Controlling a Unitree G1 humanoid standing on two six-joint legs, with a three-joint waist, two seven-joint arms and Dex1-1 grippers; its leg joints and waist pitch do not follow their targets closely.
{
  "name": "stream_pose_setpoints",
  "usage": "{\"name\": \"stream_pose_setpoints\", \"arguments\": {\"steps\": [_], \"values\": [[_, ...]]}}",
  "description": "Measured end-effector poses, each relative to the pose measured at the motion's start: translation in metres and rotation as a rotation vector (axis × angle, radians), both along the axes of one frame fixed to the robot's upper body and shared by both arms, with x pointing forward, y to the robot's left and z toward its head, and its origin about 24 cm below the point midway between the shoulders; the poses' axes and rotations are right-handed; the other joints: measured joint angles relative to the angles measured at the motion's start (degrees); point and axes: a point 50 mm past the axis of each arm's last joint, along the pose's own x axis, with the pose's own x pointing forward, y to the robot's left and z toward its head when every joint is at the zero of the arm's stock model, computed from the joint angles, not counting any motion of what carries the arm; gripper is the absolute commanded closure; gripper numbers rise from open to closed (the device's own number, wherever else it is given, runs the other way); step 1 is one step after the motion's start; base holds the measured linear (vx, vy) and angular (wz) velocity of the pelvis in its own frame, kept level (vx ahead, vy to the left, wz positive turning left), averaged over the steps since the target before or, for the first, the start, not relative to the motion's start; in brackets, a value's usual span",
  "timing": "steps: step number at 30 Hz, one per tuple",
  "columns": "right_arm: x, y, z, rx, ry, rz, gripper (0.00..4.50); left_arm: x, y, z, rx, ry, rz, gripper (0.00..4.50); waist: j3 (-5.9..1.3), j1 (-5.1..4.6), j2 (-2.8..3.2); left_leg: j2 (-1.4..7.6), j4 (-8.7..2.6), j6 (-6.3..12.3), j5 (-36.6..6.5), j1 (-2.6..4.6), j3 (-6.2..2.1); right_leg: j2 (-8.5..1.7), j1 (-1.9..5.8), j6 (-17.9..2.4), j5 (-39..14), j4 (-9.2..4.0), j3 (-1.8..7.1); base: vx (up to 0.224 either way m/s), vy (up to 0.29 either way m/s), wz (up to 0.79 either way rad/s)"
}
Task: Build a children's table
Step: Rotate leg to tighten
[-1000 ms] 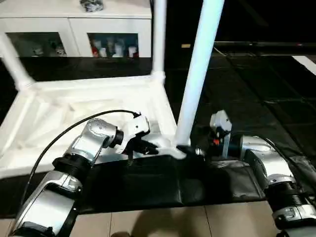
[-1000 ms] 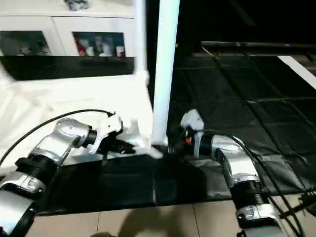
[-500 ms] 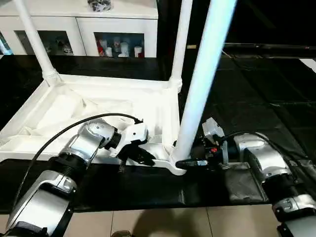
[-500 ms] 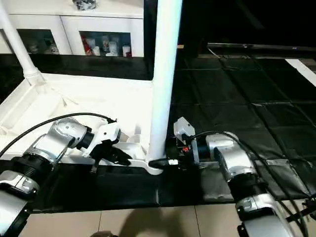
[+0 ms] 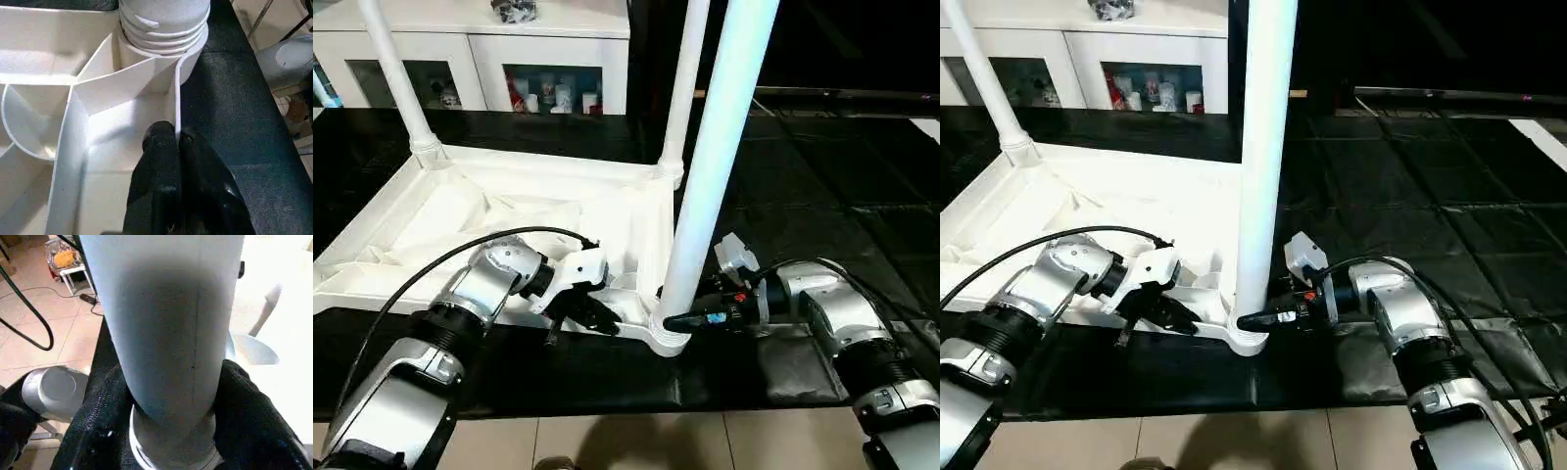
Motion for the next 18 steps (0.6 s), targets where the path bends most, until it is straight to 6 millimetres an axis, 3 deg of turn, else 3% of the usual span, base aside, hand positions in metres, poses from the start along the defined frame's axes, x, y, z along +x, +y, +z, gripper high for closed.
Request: {"name": "stream_pose_setpoints", "arguments": {"steps": [6, 10, 12, 14, 18], "values": [[-0.004, 0.000, -0.003, 0.011, 0.009, -0.029, 2.48, 0.001, -0.005, -0.002, -0.019, 0.026, 0.032, 4.50, -0.01, 0.29, 0.00, 0.00, 0.00, 0.00, 0.00, 0.07, 0.00, 0.00, 0.09, 0.00, 0.00, 0.00, 0.00, 0.000, 0.000, 0.00], [-0.011, -0.007, -0.011, 0.028, 0.002, -0.176, 2.50, 0.004, -0.013, -0.008, -0.033, 0.057, 0.133, 4.50, -0.02, 0.19, 0.03, 0.11, 0.01, 0.03, 0.06, 0.73, 0.22, -0.03, 0.83, 0.40, -0.24, -0.09, 0.09, 0.000, 0.000, 0.00], [-0.009, -0.006, -0.015, 0.046, 0.000, -0.291, 2.51, 0.007, -0.014, -0.010, -0.038, 0.055, 0.204, 4.50, -0.02, -0.46, 0.01, 0.14, 0.02, 0.00, 0.08, 1.18, 0.23, -0.03, 1.19, 0.49, -0.29, -0.17, 0.07, 0.000, 0.000, 0.00], [-0.004, 0.001, -0.021, 0.071, -0.008, -0.450, 2.53, 0.013, -0.015, -0.011, -0.038, 0.049, 0.296, 4.50, 0.00, -1.74, 0.04, 0.12, 0.02, -0.05, 0.10, 1.56, 0.22, -0.04, 1.48, 0.58, -0.35, -0.34, -0.01, 0.000, 0.000, 0.00], [0.017, 0.016, -0.025, 0.088, -0.011, -0.765, 2.54, 0.025, -0.028, -0.013, -0.054, 0.029, 0.499, 4.50, 0.05, -4.71, 0.20, 0.21, 0.04, -0.06, 0.09, 1.47, -0.29, -0.14, 1.87, 0.59, -0.35, -1.45, -1.02, 0.000, 0.000, 0.00]]}}
